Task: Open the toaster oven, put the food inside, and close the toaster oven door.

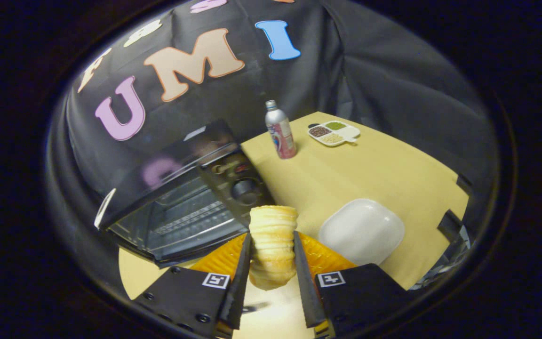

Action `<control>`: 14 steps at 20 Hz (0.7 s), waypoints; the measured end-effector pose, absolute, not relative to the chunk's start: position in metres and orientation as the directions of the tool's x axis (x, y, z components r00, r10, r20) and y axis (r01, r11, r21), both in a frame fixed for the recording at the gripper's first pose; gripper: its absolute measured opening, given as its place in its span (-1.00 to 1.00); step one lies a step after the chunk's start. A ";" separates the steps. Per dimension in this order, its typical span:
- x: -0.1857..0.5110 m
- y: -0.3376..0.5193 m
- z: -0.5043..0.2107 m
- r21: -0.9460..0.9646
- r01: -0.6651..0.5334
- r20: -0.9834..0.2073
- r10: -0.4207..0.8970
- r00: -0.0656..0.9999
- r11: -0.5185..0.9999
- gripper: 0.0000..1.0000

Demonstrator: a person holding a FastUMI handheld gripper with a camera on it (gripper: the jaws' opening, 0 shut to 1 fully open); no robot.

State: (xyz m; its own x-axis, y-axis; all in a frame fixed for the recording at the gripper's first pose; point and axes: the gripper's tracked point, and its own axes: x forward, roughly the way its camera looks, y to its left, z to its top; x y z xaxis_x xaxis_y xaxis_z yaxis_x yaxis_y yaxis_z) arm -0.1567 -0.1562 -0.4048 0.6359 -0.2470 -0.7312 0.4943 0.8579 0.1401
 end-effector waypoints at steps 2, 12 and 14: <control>-0.150 -0.123 -0.407 0.192 0.511 -0.727 -0.228 0.647 0.838 0.07; -0.088 -0.035 -0.429 0.432 0.604 -0.645 -0.239 0.726 0.669 0.06; -0.077 -0.032 -0.438 0.457 0.616 -0.630 -0.255 0.733 0.642 0.06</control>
